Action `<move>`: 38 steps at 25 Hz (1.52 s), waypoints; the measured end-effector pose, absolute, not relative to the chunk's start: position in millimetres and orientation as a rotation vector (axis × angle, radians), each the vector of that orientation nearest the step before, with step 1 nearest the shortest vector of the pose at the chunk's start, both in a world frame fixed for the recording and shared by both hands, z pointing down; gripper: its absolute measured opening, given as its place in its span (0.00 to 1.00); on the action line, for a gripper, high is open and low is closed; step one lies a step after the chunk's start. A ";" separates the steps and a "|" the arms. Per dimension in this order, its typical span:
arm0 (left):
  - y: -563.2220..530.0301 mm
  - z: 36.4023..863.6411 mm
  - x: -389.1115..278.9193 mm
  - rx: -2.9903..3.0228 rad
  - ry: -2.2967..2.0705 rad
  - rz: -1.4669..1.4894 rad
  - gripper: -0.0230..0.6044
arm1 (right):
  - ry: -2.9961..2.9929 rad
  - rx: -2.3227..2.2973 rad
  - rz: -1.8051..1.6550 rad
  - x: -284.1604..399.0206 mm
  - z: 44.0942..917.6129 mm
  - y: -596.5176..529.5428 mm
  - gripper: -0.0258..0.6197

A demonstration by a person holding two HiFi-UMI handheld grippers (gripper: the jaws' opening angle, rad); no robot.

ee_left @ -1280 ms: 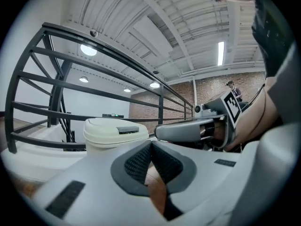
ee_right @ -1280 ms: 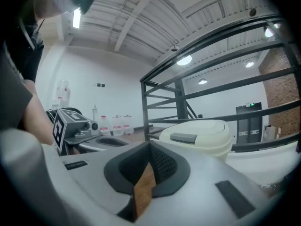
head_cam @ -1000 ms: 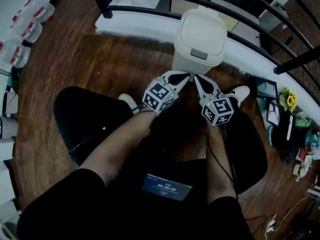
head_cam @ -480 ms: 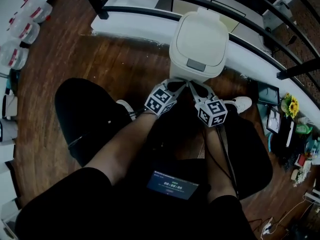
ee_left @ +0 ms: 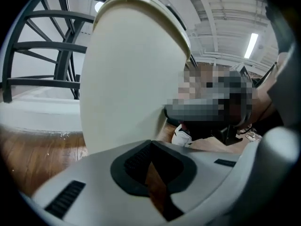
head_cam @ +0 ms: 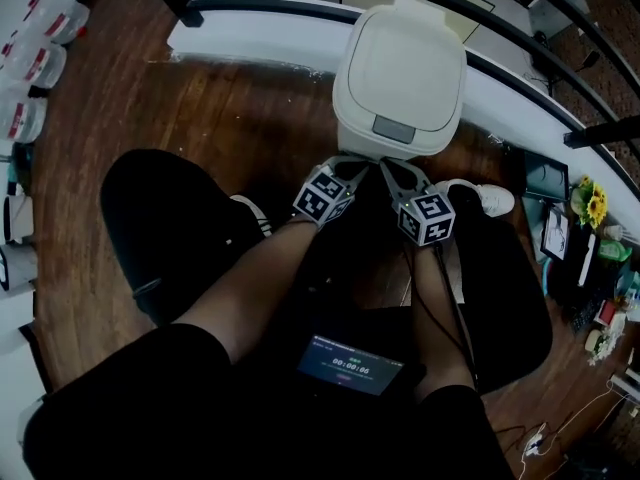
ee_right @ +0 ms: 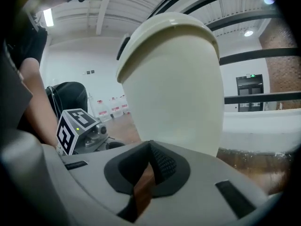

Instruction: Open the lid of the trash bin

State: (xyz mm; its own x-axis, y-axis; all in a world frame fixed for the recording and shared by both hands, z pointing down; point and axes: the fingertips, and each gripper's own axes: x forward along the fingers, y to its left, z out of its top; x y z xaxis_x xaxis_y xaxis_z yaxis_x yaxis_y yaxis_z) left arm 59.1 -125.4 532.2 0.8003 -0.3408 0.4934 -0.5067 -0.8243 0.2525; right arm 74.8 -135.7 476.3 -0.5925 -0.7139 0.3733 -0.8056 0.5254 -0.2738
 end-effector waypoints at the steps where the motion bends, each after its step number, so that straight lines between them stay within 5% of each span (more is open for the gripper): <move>1: -125.2 540.7 61.0 2.608 -0.631 0.638 0.10 | -2.546 1.296 0.637 76.2 481.4 -136.3 0.08; 18: -157.5 658.2 77.9 2.393 -0.805 0.630 0.10 | -2.498 1.266 0.745 80.2 552.1 -146.0 0.08; 38: -187.9 698.7 102.5 2.362 -0.836 0.692 0.10 | -2.455 1.281 0.901 105.0 592.1 -147.1 0.08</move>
State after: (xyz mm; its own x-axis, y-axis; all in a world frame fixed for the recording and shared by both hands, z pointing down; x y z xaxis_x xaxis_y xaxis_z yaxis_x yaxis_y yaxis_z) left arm 102.5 -187.9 698.7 0.6763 -0.4051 0.6152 -0.6798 -0.6648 0.3096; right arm 105.0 -147.1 592.1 -0.5917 -0.6616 0.4607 -0.8025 0.4288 -0.4149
